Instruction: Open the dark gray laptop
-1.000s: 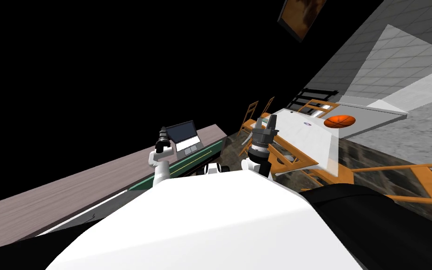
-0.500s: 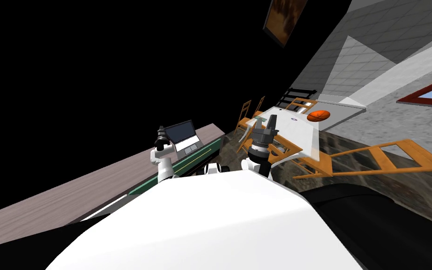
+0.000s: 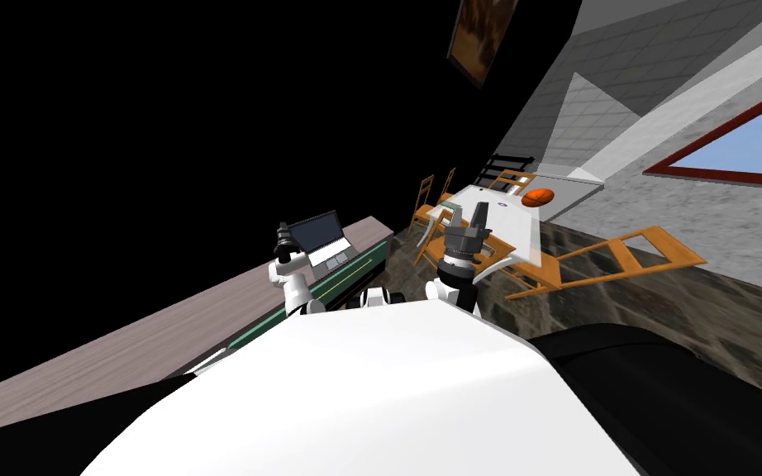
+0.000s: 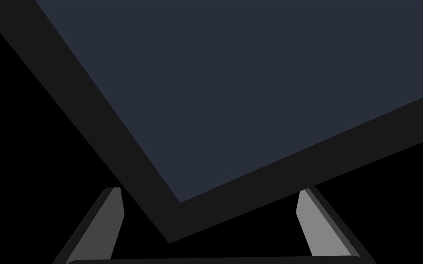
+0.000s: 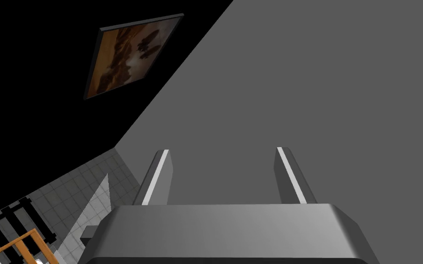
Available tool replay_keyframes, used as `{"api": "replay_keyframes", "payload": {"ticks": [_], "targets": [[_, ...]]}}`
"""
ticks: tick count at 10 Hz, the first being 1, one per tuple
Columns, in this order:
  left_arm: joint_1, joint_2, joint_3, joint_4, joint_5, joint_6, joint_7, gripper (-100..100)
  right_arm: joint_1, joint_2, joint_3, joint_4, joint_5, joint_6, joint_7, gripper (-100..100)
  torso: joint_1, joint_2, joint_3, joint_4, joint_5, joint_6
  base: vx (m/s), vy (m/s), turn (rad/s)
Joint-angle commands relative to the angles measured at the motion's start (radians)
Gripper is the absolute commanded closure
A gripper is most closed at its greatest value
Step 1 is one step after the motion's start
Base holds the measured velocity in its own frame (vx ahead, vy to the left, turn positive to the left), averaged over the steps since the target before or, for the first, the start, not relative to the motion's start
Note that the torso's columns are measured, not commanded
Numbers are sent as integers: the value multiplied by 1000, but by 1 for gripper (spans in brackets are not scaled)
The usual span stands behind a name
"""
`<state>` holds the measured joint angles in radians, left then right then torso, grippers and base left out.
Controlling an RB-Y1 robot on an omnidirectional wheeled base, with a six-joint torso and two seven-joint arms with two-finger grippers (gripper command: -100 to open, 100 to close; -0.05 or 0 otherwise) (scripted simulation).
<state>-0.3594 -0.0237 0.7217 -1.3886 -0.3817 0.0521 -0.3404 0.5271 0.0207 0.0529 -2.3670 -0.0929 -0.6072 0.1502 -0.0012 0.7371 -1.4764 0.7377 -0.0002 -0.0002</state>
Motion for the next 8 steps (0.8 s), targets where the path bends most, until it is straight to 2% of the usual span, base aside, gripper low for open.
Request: {"api": "replay_keyframes", "payload": {"ticks": [1,2,4,5,6,8], "targets": [[-18,-13,27,9,-15,-3,-7,-100,0,0,0,0,0,0,0,0,0,0,0,0,0,1,-30,24,-39],[21,14,-20,-10,18,4,9,100,0,0,0,0,0,0,0,0,0,-1,-1,0,0,0,62,-39,227],[71,49,-85,-36,61,13,32,100,1,0,0,0,0,0,0,0,3,-5,-3,-5,4,-6,112,-116,291],[71,49,-96,-36,61,13,32,100,1,0,0,0,0,0,0,0,5,-3,-2,-5,4,-3,73,-81,123],[97,67,-131,-48,83,18,44,100,0,0,0,0,0,0,0,0,7,-2,-1,-4,5,3,47,-39,109],[148,102,-194,-74,127,27,67,100,0,0,0,0,0,0,0,0,6,-4,-2,-4,5,0,71,-61,191]]}}
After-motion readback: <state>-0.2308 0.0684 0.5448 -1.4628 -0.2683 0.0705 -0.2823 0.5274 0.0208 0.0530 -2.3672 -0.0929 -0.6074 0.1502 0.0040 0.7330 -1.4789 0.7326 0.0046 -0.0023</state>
